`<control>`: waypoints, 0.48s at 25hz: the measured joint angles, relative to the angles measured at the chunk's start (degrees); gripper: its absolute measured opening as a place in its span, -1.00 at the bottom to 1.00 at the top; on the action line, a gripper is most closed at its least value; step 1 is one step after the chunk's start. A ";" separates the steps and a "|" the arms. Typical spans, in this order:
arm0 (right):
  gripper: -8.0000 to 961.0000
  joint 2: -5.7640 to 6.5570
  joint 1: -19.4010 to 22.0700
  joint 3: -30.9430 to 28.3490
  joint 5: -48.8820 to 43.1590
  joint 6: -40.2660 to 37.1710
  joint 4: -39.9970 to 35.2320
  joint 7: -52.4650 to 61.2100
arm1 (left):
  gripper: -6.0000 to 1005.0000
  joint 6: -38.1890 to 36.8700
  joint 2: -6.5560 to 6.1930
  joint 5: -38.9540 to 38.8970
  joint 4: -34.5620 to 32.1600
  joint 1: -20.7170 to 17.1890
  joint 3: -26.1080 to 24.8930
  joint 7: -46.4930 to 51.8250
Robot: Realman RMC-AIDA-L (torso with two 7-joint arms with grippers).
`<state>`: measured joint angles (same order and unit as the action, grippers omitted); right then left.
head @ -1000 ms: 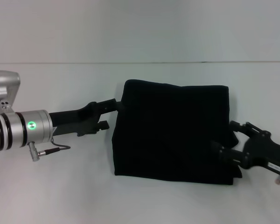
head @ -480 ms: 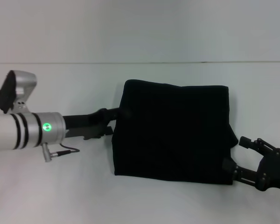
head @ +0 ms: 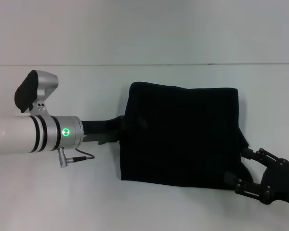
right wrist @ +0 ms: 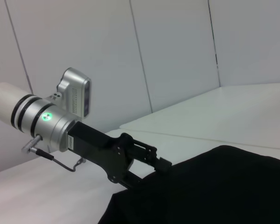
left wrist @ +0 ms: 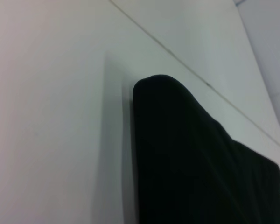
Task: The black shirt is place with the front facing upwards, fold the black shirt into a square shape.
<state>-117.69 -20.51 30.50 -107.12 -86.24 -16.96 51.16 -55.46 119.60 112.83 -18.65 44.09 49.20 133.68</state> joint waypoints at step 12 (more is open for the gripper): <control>0.97 -0.06 0.04 0.00 -0.02 -0.16 0.00 0.00 | 0.05 -0.04 0.21 -0.08 -0.09 -0.05 0.48 0.04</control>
<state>-117.75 -20.48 30.50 -107.14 -86.40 -16.96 51.15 -55.49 119.81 112.74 -18.74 44.03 49.68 133.72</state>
